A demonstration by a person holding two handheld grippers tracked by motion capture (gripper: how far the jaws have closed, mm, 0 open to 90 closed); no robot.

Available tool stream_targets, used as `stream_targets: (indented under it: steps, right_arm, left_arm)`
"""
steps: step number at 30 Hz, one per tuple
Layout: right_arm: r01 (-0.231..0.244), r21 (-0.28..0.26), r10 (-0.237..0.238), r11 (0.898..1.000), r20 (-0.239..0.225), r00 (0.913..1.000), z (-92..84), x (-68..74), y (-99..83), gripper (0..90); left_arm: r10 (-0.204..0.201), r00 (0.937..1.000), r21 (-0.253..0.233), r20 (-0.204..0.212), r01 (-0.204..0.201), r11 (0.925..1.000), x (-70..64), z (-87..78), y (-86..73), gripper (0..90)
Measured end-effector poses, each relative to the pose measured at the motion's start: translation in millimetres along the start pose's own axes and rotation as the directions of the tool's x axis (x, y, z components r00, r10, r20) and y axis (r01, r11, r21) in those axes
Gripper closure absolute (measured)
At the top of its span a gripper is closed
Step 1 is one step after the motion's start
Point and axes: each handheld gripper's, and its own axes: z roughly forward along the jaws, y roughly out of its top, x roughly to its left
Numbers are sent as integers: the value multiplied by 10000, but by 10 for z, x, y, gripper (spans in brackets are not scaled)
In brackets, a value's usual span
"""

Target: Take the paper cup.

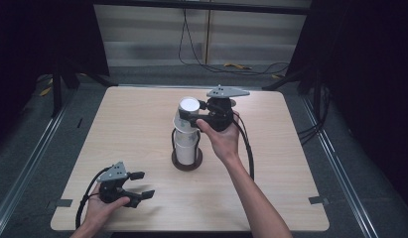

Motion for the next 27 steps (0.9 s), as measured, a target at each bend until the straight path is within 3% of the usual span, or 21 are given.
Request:
stream_targets:
  steps: [7,15,27]
  right_arm:
    - [-127,-258,122,9996,-223,9997,-61,-10,57,361]
    - [-160,-470,160,9988,-18,9999,-232,-46,123,362]
    - [-323,-830,331,9960,89,9994,-585,-106,74,362]
  left_arm:
    - [-204,9998,-98,-57,203,9997,24,3,13,197]
    - [135,9998,-69,-129,-136,9999,-15,24,27,211]
    - [-264,9996,-290,-142,259,9992,4,10,95,193]
